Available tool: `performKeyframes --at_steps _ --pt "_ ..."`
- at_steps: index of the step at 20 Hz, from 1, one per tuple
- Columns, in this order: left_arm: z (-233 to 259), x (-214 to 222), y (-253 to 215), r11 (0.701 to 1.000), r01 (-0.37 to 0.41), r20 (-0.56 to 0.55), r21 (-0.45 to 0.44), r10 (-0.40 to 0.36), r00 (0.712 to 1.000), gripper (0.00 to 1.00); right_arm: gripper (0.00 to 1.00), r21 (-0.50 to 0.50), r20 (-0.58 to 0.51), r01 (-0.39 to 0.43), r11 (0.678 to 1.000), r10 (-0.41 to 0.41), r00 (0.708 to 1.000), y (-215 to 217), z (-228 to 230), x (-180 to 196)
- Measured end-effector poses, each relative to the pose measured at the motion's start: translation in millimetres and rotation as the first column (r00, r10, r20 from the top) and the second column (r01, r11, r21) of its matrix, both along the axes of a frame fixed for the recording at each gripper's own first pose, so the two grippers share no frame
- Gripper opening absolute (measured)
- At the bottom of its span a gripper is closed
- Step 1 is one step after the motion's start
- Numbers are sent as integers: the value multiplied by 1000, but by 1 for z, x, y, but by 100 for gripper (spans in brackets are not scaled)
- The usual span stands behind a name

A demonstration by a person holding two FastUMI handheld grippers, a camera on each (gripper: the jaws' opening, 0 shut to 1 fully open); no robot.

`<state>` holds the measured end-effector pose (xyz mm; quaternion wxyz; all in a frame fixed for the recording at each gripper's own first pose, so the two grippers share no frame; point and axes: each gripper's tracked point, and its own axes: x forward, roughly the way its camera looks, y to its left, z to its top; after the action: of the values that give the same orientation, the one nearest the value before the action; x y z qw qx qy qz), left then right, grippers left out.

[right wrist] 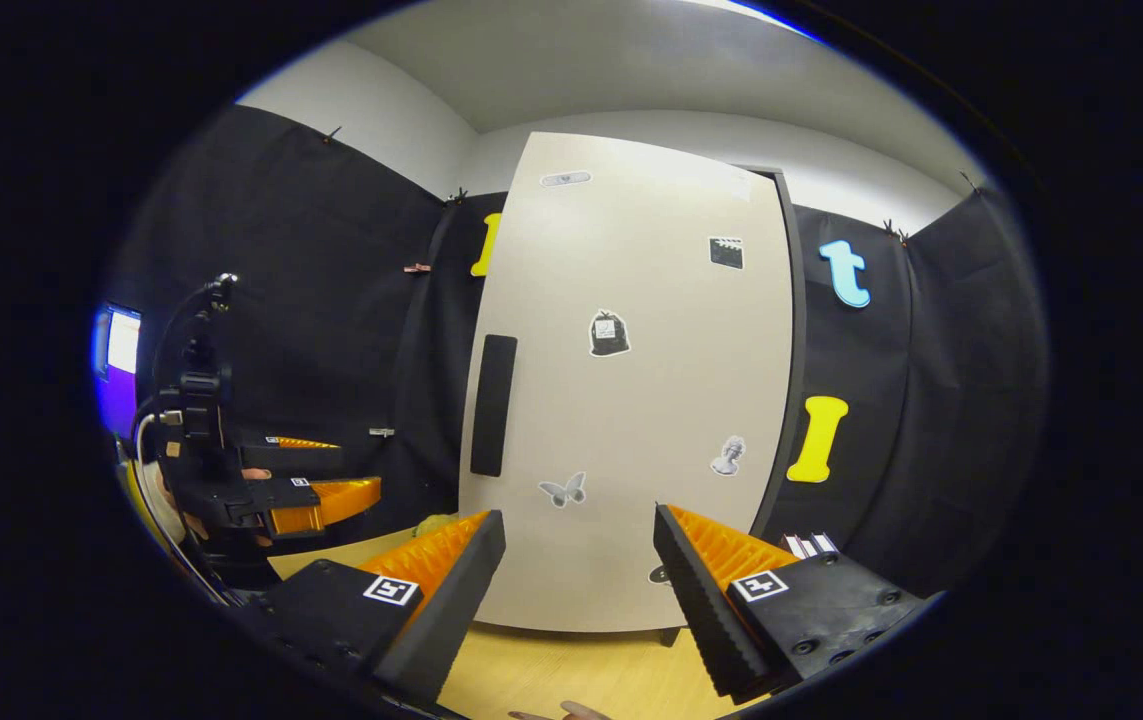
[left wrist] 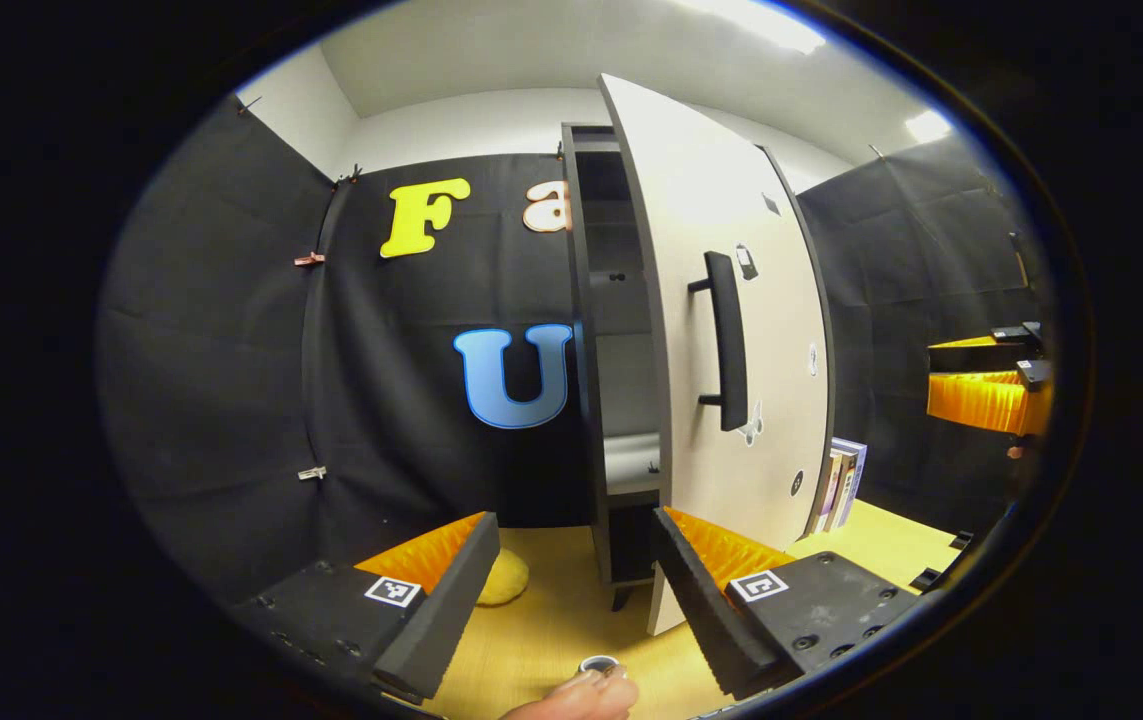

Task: Open the cabinet door with the right hand, grasp the bottle in the cabinet with the left hand and place it on the coaster, then close the cabinet door with the right hand.

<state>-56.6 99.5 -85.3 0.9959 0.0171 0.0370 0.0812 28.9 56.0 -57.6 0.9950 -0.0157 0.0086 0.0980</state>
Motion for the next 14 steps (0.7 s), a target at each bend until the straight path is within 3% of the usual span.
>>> performKeyframes --at_steps 14 --pt "13 24 -64 998 58 37 -22 -57 998 96 98 19 -10 80 997 -80 997 -62 -12 11"
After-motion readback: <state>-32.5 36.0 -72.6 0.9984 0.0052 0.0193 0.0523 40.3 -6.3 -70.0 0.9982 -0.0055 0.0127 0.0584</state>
